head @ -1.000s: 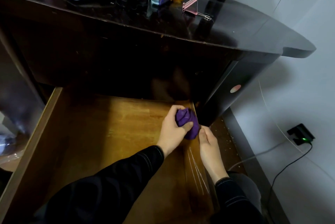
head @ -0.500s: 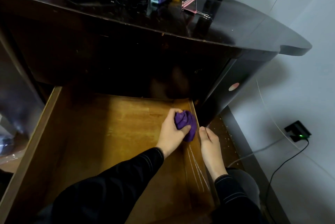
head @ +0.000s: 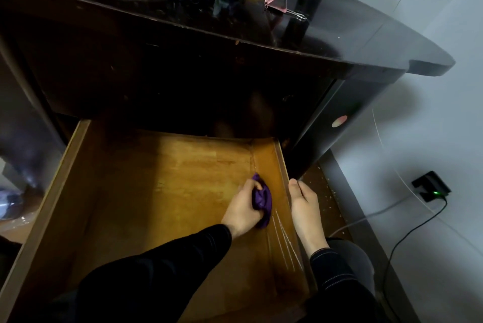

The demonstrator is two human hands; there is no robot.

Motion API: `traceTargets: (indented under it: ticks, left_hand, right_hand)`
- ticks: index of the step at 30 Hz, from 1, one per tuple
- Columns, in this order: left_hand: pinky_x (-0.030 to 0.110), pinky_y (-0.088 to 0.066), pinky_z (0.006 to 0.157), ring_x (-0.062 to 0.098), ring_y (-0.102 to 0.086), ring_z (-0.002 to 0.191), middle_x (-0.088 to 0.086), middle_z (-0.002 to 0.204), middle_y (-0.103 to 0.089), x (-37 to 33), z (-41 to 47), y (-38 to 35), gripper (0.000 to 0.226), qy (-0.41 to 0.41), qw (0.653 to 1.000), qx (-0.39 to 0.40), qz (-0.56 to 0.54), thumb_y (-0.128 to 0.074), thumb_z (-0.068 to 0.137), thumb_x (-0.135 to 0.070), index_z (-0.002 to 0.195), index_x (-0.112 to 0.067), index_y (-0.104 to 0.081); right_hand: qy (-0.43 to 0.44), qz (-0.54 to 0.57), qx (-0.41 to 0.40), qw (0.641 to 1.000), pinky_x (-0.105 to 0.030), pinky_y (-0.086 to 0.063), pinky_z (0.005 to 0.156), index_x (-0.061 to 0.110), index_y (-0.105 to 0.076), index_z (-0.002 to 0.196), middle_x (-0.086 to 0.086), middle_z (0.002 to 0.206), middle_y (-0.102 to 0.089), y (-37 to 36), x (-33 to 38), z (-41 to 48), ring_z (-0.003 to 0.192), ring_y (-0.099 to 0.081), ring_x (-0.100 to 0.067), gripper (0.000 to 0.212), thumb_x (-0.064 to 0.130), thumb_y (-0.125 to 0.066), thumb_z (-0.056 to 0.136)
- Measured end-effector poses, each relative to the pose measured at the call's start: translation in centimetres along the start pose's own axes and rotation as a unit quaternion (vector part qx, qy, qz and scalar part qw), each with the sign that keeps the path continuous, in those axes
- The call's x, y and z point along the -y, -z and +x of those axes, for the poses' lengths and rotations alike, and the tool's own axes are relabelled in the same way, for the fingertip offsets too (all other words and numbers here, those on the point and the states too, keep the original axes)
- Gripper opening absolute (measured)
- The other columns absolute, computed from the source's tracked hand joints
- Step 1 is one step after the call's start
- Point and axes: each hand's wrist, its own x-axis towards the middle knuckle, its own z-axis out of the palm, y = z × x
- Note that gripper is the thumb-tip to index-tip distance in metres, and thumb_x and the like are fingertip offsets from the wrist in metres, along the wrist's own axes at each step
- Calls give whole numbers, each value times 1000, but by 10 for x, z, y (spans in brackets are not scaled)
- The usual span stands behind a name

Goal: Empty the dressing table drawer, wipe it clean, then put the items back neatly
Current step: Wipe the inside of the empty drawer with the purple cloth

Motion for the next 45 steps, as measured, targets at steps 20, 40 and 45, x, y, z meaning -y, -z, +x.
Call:
traceTargets:
  ticks: [20,40,45]
  left_hand:
    - [42,-56,86,31,-65,98,16,103,-65,-37,0,5,40,-30,986,-58,-151,-68,75,12,105,-9,-52]
    - [52,-45,100,32,-55,109,18,111,-58,-20,-13,-4,37,23,999,23,-40,-66,80,5,110,-9,-48]
    - [44,-54,92,27,-62,101,11,106,-62,-50,-7,2,37,-51,991,0,-120,-68,79,-2,104,-22,-51]
  right_hand:
    - [-8,-5,-11,1000,-40,-51,97,29,-70,103,3,102,-72,-3,5,-3,99,-66,-14,30,41,-43,107]
    - [-47,21,-15,999,-50,-46,101,15,-63,100,-10,101,-65,-2,4,-1,97,-59,-27,30,31,-40,109]
    - [-45,18,-23,999,-40,-47,93,12,-68,102,-8,103,-71,-1,3,-1,99,-64,-26,32,27,-41,109]
